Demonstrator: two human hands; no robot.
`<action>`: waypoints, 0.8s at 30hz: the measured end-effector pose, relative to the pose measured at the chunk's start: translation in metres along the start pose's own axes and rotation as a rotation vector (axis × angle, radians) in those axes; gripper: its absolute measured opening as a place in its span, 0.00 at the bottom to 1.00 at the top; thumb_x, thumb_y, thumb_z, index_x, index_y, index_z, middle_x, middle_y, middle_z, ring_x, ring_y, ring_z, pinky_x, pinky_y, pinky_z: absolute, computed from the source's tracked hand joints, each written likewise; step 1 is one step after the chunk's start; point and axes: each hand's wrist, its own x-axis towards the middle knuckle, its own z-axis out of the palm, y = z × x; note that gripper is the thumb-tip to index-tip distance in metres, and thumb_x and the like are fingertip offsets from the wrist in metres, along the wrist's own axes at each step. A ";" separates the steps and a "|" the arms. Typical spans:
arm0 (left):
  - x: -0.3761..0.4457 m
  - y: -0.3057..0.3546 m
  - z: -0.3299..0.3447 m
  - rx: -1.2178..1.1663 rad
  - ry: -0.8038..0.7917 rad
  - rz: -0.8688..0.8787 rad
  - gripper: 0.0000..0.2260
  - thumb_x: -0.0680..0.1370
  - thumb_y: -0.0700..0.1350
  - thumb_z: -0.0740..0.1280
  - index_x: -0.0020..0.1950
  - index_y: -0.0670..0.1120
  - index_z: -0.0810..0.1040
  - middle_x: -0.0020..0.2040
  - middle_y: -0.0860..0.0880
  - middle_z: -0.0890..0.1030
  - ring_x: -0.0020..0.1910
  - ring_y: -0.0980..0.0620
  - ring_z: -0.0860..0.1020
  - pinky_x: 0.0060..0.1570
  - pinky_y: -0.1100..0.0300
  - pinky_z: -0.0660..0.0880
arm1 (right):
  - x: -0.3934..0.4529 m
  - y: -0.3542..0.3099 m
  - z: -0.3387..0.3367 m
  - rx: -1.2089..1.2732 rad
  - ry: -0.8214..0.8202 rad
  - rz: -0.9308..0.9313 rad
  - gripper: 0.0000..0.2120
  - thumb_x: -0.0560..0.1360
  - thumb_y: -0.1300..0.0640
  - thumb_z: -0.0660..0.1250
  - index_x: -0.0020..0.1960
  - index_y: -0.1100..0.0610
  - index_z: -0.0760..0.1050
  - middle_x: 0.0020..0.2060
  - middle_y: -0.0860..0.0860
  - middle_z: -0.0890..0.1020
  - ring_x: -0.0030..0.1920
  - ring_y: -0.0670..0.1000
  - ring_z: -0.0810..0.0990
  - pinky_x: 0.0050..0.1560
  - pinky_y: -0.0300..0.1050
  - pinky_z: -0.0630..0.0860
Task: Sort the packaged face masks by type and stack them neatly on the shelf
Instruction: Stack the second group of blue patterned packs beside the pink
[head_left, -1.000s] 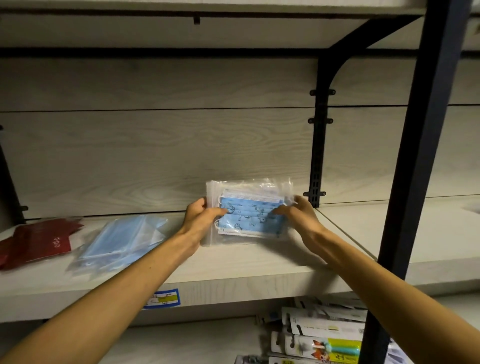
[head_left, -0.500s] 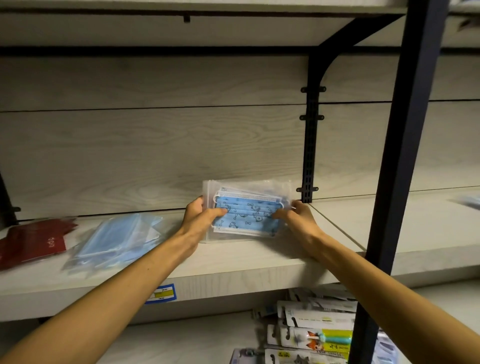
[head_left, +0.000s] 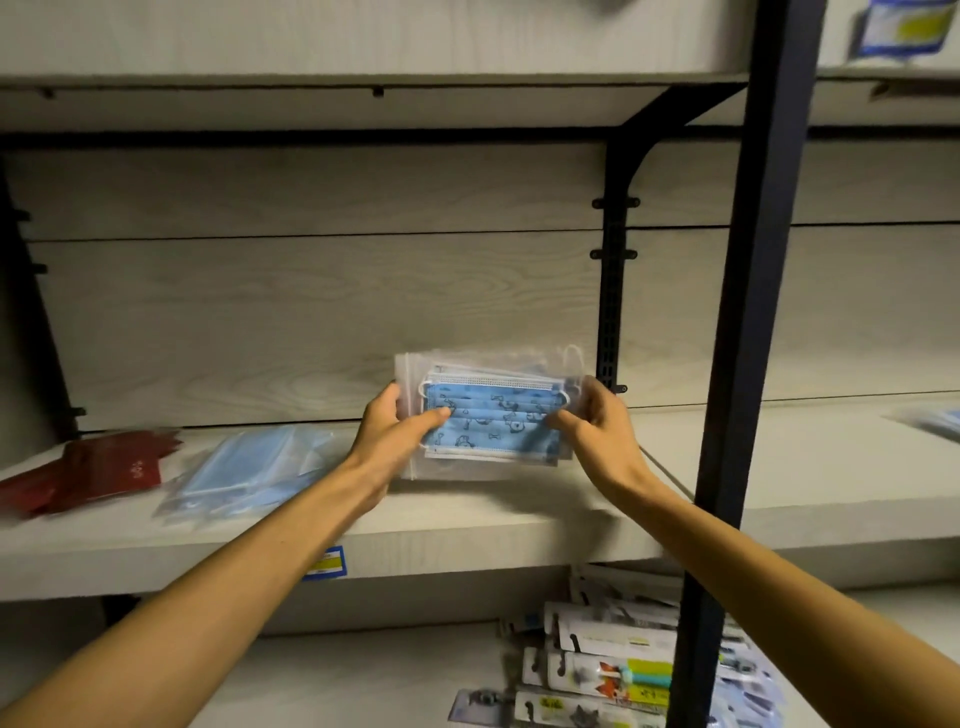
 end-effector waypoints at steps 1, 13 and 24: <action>-0.006 0.005 0.005 0.025 0.007 0.010 0.11 0.76 0.39 0.74 0.56 0.44 0.77 0.52 0.44 0.85 0.49 0.48 0.85 0.46 0.55 0.83 | -0.005 -0.004 -0.006 -0.009 -0.006 -0.027 0.11 0.76 0.68 0.65 0.56 0.58 0.74 0.48 0.57 0.84 0.46 0.58 0.86 0.41 0.56 0.85; -0.132 0.064 0.123 -0.120 0.066 0.174 0.10 0.77 0.34 0.71 0.54 0.47 0.78 0.47 0.50 0.86 0.45 0.56 0.84 0.46 0.65 0.80 | -0.106 -0.031 -0.137 0.141 0.015 -0.079 0.22 0.75 0.52 0.74 0.66 0.49 0.71 0.60 0.49 0.82 0.59 0.50 0.82 0.55 0.49 0.82; -0.178 0.063 0.302 -0.383 -0.110 -0.094 0.14 0.77 0.36 0.72 0.62 0.43 0.77 0.54 0.44 0.86 0.53 0.45 0.85 0.52 0.50 0.82 | -0.156 0.000 -0.266 0.418 0.219 0.375 0.14 0.79 0.50 0.67 0.60 0.58 0.77 0.51 0.54 0.86 0.48 0.51 0.86 0.48 0.47 0.80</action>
